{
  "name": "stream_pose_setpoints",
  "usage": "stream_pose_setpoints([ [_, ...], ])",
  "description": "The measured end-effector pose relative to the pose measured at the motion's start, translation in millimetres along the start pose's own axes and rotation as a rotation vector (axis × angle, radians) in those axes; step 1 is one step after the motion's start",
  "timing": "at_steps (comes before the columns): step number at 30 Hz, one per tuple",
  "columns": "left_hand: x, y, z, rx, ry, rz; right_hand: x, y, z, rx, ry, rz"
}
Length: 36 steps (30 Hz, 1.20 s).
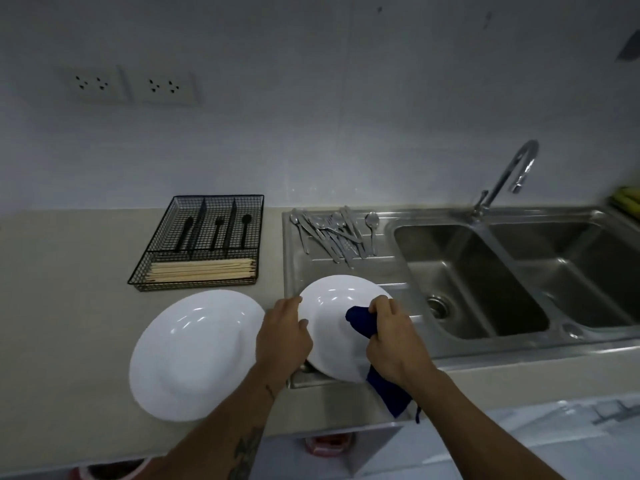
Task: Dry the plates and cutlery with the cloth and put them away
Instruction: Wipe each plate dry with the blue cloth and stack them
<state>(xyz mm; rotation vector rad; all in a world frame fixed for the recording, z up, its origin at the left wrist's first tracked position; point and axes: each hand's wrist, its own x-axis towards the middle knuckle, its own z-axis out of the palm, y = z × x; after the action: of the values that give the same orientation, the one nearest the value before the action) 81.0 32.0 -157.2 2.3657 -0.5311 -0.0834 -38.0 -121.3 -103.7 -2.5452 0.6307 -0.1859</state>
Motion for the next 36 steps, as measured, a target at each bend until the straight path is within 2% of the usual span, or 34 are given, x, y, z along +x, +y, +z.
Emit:
stream_pose_setpoints([
  [7, 14, 18, 19, 0.125, -0.011, -0.127, 13, 53, -17, -0.02, -0.083, -0.012],
  [12, 21, 21, 22, 0.088, 0.041, -0.175, 25, 73, -22, 0.011, -0.15, -0.074],
  [20, 46, 38, 17, 0.005, 0.043, -0.439, 33, 80, -16, -0.038, -0.196, -0.161],
  [31, 63, 26, 14, -0.048, -0.048, -0.507, 37, 73, -2, -0.126, -0.166, -0.139],
  [36, 66, 19, 7, -0.226, -0.102, -0.395, 33, 65, 3, -0.157, -0.133, -0.105],
])
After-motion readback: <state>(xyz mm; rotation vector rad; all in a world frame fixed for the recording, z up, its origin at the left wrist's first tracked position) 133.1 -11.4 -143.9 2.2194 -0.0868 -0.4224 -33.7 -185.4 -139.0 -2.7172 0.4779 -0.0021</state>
